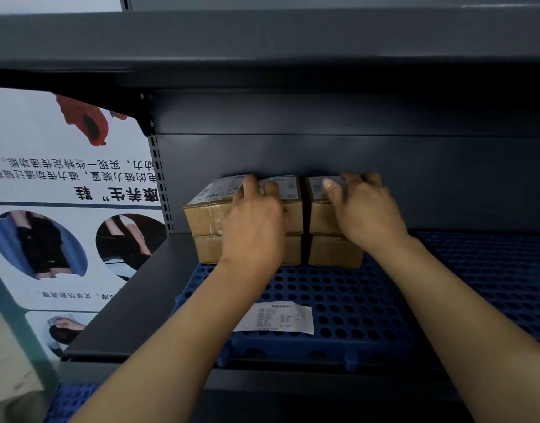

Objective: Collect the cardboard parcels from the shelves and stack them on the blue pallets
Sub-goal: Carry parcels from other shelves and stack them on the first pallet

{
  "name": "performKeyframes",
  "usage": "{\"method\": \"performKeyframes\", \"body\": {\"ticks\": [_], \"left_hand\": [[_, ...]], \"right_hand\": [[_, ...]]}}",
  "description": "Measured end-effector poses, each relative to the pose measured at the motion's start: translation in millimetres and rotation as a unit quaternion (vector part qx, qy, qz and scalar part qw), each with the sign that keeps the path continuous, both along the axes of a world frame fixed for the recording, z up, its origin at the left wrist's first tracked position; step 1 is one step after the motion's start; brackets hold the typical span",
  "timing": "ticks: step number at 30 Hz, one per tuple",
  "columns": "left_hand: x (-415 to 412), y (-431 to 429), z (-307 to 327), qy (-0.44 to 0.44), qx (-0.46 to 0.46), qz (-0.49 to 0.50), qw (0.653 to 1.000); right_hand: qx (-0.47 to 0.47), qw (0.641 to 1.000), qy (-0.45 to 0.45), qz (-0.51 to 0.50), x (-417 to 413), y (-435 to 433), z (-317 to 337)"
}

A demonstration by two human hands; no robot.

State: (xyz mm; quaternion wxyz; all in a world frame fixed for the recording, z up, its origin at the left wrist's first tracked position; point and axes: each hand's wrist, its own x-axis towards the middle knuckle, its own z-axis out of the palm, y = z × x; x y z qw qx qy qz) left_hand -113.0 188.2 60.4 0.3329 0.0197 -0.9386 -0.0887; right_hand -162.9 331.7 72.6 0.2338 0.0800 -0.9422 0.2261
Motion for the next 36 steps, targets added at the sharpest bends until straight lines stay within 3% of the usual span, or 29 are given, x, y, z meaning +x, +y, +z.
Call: {"method": "performKeyframes", "body": {"ticks": [3,8,13,20,27,36], "left_hand": [[6,3,4,0.024,-0.012,-0.019,0.999],[17,18,8,0.032,-0.029,-0.136,0.99],[24,30,7,0.024,-0.04,-0.172,0.984],[28,40,10,0.022,-0.091,-0.227,0.969],[48,85,14,-0.01,-0.138,-0.303,0.943],[126,184,-4,0.009,-0.159,-0.447,0.88]], "right_hand": [[0.011,0.998,0.054,-0.003,9,2,5],[0.01,0.992,0.125,-0.002,25,10,9],[-0.004,0.992,0.119,-0.04,34,28,8],[0.069,0.988,0.106,-0.091,67,36,4],[0.169,0.966,0.02,-0.196,123,68,-7],[0.15,0.931,-0.115,-0.312,241,155,-31]]}}
